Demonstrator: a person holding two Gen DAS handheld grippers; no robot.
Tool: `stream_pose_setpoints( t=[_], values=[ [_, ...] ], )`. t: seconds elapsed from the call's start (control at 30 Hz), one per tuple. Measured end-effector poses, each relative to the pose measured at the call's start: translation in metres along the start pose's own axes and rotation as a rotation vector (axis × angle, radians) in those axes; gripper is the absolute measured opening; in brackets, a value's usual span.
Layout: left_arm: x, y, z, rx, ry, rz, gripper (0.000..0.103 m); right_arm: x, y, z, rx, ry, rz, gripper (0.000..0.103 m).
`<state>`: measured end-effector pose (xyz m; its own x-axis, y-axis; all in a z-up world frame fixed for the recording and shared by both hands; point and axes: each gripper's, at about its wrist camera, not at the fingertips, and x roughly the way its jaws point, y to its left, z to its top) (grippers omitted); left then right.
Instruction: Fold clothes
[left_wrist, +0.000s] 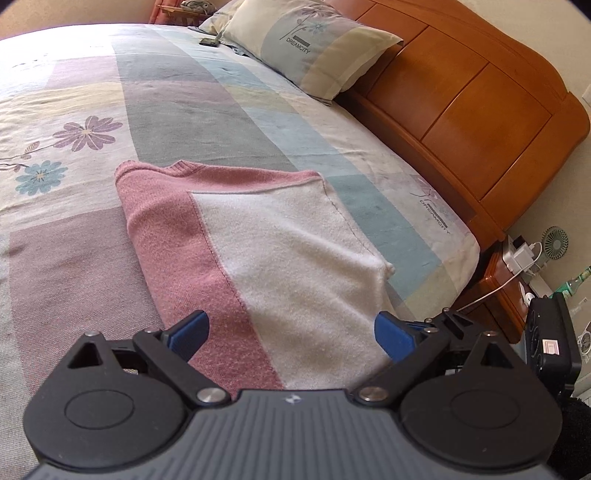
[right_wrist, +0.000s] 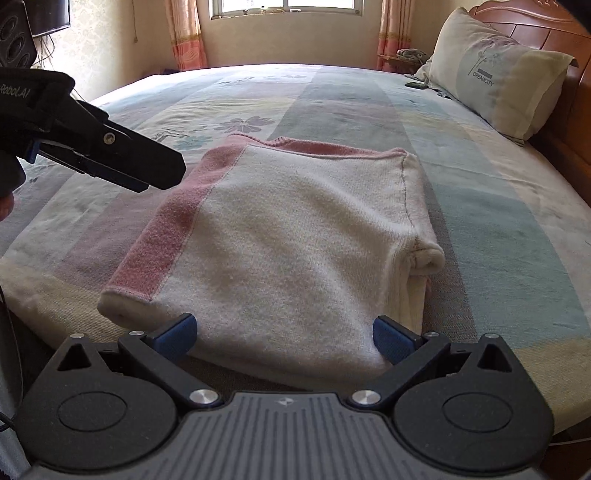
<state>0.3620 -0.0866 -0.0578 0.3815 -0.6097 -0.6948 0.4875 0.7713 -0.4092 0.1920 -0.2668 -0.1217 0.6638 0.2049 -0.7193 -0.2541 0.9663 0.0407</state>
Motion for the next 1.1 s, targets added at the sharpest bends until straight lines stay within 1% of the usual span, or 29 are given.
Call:
stream_pose_setpoints(
  t=[0.13, 0.23, 0.3, 0.33, 0.43, 0.5, 0.63, 0.77, 0.93, 1.1],
  values=[
    [0.004, -0.003, -0.003, 0.000, 0.012, -0.015, 0.096, 0.004, 0.000, -0.001, 0.024, 0.017, -0.011, 0.103],
    [0.002, -0.003, -0.002, 0.000, 0.006, -0.008, 0.096, 0.006, -0.003, -0.002, 0.074, 0.013, -0.010, 0.103],
    [0.000, -0.003, -0.002, -0.006, 0.002, -0.005, 0.096, 0.006, -0.002, -0.004, 0.074, 0.013, -0.012, 0.103],
    [-0.001, -0.003, -0.002, -0.008, 0.001, -0.004, 0.096, 0.006, -0.001, -0.005, 0.073, 0.013, -0.013, 0.103],
    [-0.002, -0.004, -0.002, -0.011, -0.002, -0.006, 0.096, 0.008, 0.008, -0.005, -0.004, 0.040, -0.028, 0.103],
    [-0.002, -0.005, -0.003, -0.012, -0.001, -0.008, 0.096, 0.007, 0.010, -0.005, -0.017, 0.040, -0.032, 0.103],
    [-0.003, -0.005, -0.007, -0.013, 0.002, 0.000, 0.096, -0.001, 0.006, -0.002, 0.025, 0.038, -0.008, 0.103],
    [-0.007, 0.002, -0.011, -0.040, -0.006, 0.014, 0.096, -0.010, 0.001, 0.003, 0.069, 0.033, 0.009, 0.103],
    [-0.016, 0.009, -0.016, -0.042, -0.030, 0.080, 0.096, -0.015, -0.003, 0.011, 0.090, 0.030, 0.005, 0.103],
    [-0.024, 0.020, -0.020, -0.053, -0.058, 0.138, 0.096, 0.002, -0.030, 0.040, 0.089, -0.001, -0.088, 0.103]
  ],
)
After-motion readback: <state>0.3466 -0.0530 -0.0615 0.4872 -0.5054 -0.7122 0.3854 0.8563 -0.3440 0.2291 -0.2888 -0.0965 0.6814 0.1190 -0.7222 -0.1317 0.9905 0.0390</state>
